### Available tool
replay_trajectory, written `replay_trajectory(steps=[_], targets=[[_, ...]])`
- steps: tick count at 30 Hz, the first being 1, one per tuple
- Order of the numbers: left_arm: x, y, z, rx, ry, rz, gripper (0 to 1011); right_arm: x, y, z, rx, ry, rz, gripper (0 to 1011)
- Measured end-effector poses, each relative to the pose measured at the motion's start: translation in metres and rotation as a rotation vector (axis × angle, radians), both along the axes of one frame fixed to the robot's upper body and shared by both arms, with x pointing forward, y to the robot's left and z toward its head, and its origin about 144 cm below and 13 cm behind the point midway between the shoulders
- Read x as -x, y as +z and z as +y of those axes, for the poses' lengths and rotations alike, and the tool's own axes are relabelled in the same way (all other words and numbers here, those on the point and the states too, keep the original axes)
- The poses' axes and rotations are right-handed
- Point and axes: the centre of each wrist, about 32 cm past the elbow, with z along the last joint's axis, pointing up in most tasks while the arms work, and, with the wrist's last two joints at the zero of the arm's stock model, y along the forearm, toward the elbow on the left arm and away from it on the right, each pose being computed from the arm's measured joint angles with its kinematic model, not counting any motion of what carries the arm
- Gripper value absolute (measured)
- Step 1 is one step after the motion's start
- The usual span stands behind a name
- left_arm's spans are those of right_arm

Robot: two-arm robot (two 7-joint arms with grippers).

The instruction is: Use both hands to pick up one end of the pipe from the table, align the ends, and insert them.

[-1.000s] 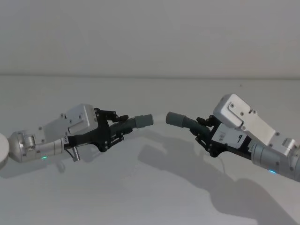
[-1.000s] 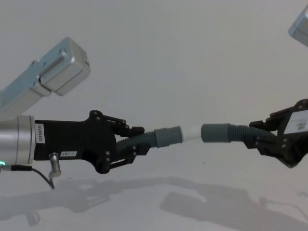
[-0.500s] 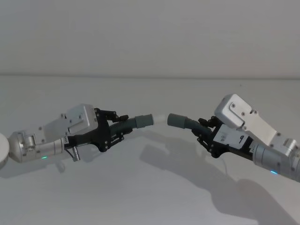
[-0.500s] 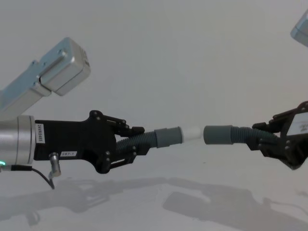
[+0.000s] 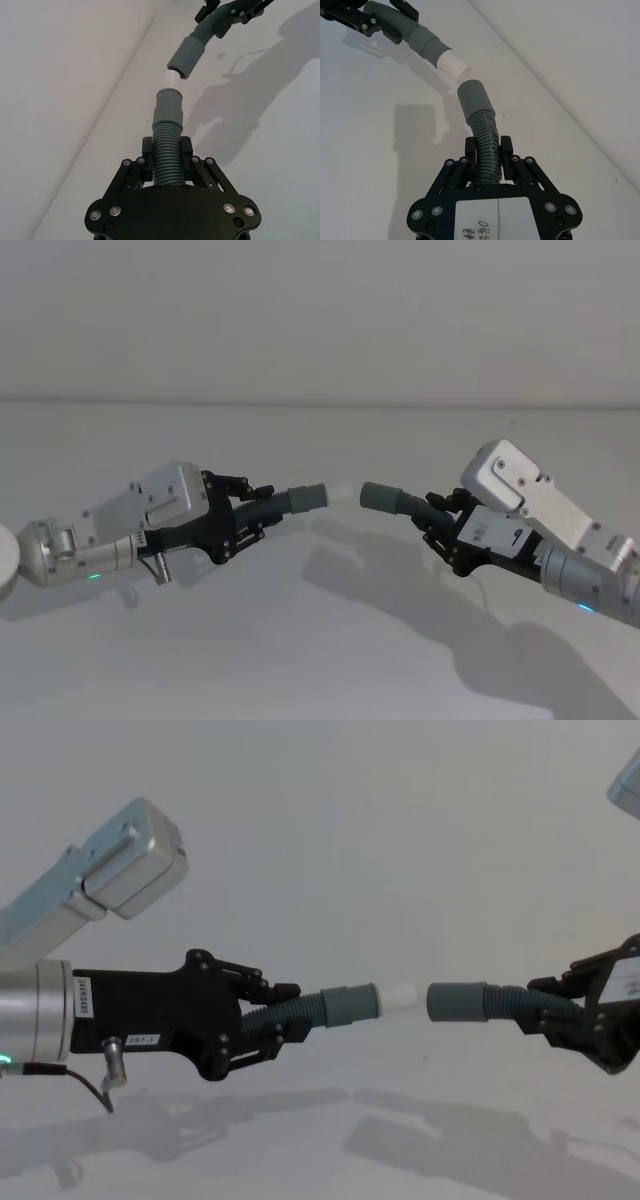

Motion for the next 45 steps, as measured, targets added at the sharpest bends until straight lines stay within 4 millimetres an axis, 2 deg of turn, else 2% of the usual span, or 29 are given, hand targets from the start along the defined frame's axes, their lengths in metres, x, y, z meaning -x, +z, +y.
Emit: replay_trajectory(steps=[45], targets=[[0.0,0.0,0.0,0.0,0.0,0.0,310,-0.0064,0.0003,0.0071,0.005,0.035,-0.008,282]])
